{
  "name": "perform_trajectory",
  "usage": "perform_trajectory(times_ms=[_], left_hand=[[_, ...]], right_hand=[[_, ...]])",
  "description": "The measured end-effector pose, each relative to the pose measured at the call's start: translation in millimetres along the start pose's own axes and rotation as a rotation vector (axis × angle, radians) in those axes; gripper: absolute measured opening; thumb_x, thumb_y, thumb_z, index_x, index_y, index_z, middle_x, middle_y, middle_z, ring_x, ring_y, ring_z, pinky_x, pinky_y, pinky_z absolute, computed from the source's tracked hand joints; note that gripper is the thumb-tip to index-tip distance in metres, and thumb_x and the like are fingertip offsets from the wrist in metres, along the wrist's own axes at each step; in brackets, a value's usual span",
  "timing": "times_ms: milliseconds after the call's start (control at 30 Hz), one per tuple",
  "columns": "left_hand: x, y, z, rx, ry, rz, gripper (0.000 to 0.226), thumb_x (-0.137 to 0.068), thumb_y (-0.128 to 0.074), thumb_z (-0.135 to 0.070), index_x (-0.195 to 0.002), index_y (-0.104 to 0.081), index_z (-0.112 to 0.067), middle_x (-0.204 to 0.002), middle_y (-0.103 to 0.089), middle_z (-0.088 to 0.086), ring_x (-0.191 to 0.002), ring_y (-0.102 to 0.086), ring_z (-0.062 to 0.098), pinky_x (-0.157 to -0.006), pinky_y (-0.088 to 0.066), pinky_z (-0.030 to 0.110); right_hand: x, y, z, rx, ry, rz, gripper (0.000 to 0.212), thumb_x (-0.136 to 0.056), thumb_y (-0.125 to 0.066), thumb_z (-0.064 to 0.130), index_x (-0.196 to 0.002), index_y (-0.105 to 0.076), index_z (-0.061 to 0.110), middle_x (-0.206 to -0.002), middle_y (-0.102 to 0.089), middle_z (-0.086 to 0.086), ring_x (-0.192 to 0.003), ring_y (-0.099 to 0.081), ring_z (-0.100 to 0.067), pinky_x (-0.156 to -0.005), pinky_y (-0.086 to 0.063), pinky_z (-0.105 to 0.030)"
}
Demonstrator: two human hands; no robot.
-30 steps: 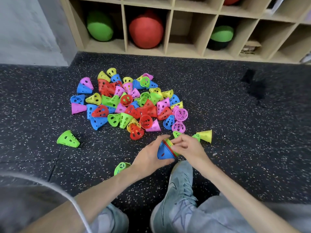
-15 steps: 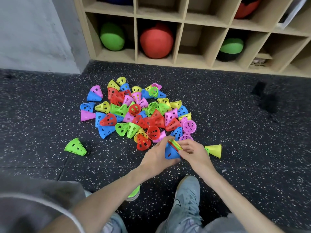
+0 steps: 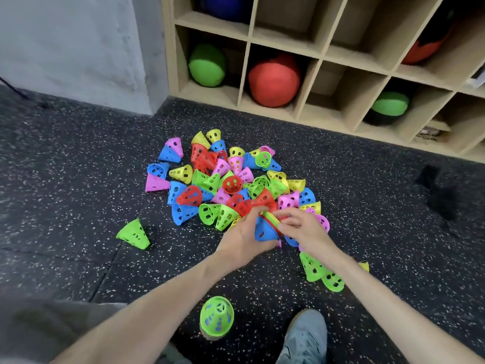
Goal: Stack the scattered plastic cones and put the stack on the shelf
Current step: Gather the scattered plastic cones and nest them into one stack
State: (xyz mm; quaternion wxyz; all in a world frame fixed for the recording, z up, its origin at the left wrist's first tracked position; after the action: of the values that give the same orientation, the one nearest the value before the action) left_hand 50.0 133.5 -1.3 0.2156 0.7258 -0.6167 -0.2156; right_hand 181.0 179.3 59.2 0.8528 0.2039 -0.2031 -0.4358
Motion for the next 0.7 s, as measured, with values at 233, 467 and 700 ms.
perform_trajectory(times_ms=[233, 467, 700], left_hand=[[-44, 38, 19, -0.010, 0.015, -0.053, 0.078, -0.083, -0.078, -0.051, -0.144, -0.031, -0.042, -0.109, -0.058, -0.004, -0.095, -0.059, 0.021, -0.075, -0.049, 0.035], [-78, 61, 71, -0.067, 0.065, -0.090, 0.077, -0.086, -0.076, -0.050, -0.148, -0.032, -0.037, -0.129, -0.059, -0.001, -0.113, -0.058, 0.025, -0.083, -0.054, 0.044], [-84, 66, 113, 0.003, 0.083, -0.294, 0.075, -0.090, -0.072, -0.049, -0.151, -0.032, -0.035, -0.146, -0.045, -0.011, -0.133, -0.047, 0.011, -0.092, -0.055, 0.041]], right_hand=[[-75, 1, 23, 0.165, 0.068, 0.054, 0.018, -0.097, -0.067, 0.019, -0.113, -0.072, 0.024, -0.066, -0.069, 0.023, -0.066, -0.062, 0.010, -0.068, -0.044, -0.019], [-154, 17, 5, 0.340, 0.051, 0.029, 0.018, -0.096, -0.065, 0.017, -0.104, -0.076, 0.028, -0.080, -0.078, 0.005, -0.083, -0.074, -0.010, -0.092, -0.056, -0.042], [-218, 33, -30, 0.372, -0.015, -0.116, 0.020, -0.094, -0.064, 0.014, -0.097, -0.076, 0.029, -0.090, -0.078, 0.002, -0.094, -0.071, -0.016, -0.076, -0.049, -0.027]])
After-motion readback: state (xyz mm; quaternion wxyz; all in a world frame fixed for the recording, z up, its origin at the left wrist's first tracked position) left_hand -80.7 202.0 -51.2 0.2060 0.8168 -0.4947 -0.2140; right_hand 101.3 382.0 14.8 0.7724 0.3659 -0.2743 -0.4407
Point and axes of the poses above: each hand's wrist, its own x-axis away from the middle knuckle, its own y-axis out of the back of the hand, z = x × y, the point moved 9 cm from there along -x, towards the middle knuckle
